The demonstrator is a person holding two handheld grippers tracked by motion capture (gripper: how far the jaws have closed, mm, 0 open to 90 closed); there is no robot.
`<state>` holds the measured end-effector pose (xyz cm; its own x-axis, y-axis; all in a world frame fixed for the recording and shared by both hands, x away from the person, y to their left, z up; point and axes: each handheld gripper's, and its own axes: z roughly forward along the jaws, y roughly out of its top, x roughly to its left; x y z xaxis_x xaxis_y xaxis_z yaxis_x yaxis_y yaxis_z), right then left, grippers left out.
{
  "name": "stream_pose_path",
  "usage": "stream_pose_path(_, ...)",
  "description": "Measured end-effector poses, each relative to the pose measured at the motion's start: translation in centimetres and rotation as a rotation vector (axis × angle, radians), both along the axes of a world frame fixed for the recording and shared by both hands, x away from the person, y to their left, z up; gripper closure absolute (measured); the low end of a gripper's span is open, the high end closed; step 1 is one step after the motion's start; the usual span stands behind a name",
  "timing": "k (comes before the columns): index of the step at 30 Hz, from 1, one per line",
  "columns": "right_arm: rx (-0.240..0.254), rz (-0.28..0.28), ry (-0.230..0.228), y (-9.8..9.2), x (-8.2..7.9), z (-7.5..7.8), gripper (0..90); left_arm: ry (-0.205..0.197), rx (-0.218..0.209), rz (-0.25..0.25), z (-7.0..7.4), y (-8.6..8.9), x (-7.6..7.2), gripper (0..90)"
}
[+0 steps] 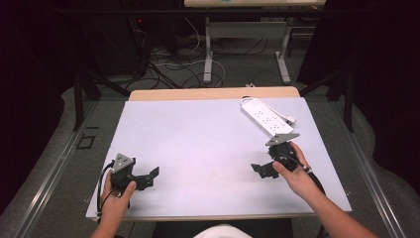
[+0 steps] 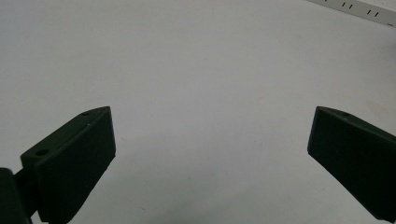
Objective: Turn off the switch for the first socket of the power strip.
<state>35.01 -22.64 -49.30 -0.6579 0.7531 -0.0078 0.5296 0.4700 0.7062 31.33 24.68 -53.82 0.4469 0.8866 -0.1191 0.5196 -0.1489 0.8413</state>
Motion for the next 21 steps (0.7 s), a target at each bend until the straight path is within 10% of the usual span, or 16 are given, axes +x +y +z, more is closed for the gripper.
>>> stream_pose_path(21, 0.083, -0.065, -0.039, -1.7, -2.4, -4.4, 0.0, -0.001, 0.004, -0.002, 0.0, -0.1, 0.0, 0.9)
